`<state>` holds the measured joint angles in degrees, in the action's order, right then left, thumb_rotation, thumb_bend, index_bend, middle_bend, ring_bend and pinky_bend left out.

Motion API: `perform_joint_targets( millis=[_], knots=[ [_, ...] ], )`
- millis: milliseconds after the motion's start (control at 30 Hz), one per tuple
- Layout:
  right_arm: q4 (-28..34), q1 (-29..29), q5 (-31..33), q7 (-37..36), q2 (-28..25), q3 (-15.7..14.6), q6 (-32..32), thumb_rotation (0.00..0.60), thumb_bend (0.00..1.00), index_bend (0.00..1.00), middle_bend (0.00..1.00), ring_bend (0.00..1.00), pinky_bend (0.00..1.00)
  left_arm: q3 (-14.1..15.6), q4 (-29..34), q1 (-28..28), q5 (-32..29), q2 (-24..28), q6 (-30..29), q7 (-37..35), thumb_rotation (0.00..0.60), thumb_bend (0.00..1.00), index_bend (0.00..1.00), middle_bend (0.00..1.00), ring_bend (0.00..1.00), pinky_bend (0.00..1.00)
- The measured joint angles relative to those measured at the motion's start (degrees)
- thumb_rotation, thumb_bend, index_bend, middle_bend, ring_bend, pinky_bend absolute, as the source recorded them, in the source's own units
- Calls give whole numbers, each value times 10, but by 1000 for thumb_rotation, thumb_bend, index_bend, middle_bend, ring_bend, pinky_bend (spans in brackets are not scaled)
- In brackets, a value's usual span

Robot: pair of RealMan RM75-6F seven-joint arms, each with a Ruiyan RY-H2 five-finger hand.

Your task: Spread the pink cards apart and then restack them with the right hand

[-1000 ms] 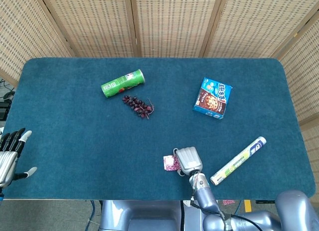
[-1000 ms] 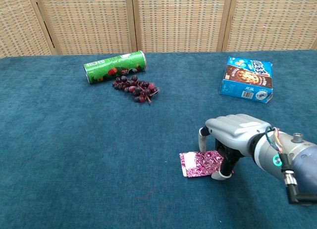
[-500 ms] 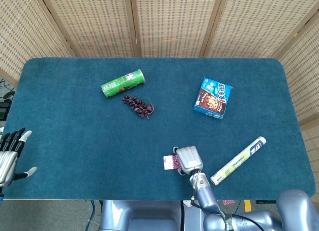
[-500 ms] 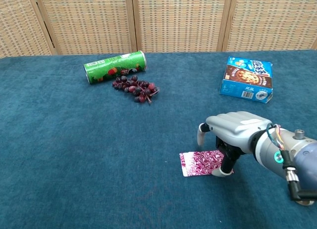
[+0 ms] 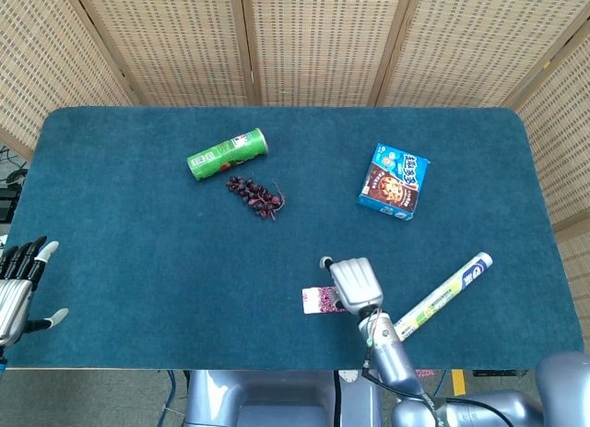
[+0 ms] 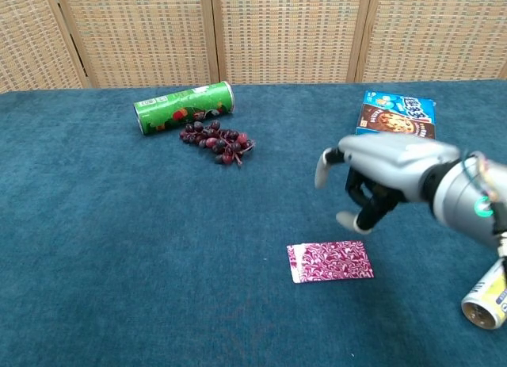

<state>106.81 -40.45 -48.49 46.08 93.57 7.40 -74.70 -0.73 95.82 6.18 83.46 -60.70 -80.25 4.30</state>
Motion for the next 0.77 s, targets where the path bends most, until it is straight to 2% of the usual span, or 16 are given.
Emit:
perform_joint_targets(
  millis=[33,67,100,200,267,300,400,533,767],
  knots=[
    [-1,6,-28,-17,-9,-4,-5,600,394,292,593,616,842,0,0,0,0,0,0,0,600,46,0,0,0,0],
    [-5,14,-70,-42,-21,-10,-14,600,342,292,500,507,702,0,0,0,0,0,-1,0,600,46,0,0,0,0],
    [-10,21,-103,-63,-31,-16,-22,600,254,284,395,371,548,0,0,0,1,0,-1,1,600,46,0,0,0,0],
    [-39,52,-221,-148,-65,-39,-58,600,23,195,104,45,201,0,0,-1,1,-1,-2,4,600,46,0,0,0,0],
    [-73,83,-291,-214,-91,-61,-91,600,0,129,13,0,84,-1,0,-1,0,-3,-4,7,600,46,0,0,0,0],
    [-89,99,-313,-242,-102,-71,-104,600,0,96,0,0,37,-1,0,-2,1,-3,-6,8,600,46,0,0,0,0],
    [-146,158,-351,-312,-130,-104,-141,600,0,18,0,0,0,-1,-3,-3,2,-6,-11,10,600,46,0,0,0,0],
    [-189,221,-361,-339,-152,-139,-168,600,0,0,0,0,0,-2,-8,-5,4,-12,-16,13,600,46,0,0,0,0],
    [-220,268,-379,-378,-153,-144,-190,600,0,0,0,0,0,-3,-14,-6,7,-17,-22,16,600,46,0,0,0,0]
  ],
)
